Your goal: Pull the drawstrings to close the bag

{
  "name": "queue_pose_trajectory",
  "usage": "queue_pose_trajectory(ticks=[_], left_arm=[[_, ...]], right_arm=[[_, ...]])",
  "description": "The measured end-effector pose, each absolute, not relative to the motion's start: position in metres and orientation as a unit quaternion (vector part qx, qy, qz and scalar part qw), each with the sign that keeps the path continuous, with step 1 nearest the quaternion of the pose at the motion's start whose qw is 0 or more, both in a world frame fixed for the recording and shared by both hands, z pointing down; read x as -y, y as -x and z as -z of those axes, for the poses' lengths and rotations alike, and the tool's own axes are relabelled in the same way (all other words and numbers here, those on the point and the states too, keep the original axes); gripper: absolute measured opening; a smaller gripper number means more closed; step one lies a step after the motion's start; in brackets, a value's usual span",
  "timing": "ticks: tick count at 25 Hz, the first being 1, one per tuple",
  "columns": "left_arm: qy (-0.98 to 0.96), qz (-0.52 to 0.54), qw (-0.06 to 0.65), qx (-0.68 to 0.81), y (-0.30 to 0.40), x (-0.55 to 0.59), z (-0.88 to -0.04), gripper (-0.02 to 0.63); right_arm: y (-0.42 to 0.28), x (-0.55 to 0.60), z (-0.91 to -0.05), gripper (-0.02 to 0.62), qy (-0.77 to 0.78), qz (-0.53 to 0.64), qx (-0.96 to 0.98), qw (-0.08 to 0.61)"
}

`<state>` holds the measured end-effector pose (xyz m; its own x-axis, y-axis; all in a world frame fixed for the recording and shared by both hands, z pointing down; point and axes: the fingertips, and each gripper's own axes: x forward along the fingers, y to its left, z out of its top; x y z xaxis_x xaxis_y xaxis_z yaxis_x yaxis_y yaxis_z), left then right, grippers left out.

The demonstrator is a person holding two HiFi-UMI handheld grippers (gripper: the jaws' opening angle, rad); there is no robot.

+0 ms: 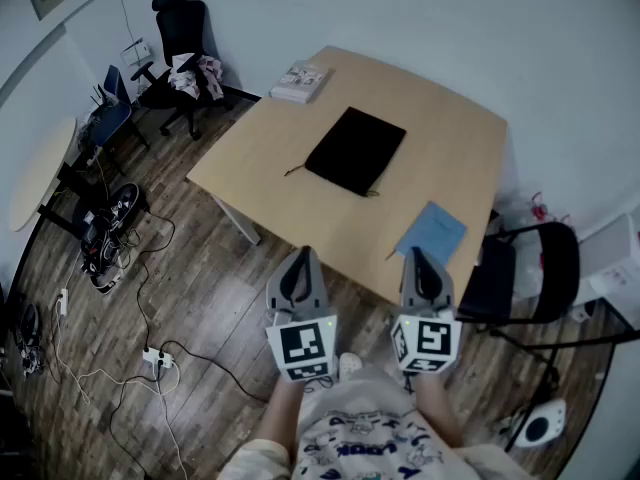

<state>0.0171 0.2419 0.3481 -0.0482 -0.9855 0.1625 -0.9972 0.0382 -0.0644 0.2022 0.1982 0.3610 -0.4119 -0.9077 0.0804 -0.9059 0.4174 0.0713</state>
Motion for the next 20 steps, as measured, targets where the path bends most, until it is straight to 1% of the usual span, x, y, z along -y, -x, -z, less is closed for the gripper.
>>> queue_pose_trajectory(ticks=[12,20], left_arm=[[-0.683,-0.087,0.04,0.724,-0.022,-0.225,-0.355,-0.003],[-0.67,-0.102,0.051,0.733,-0.021,-0.211,-0.375,-0.003]], right_arm=[[-0.207,-0.181,-0.365,0.0,-0.535,0.002,0.843,0.052],[-0.211,-0.157,-0.39,0.001,-0.534,-0.024,0.843,0.067]])
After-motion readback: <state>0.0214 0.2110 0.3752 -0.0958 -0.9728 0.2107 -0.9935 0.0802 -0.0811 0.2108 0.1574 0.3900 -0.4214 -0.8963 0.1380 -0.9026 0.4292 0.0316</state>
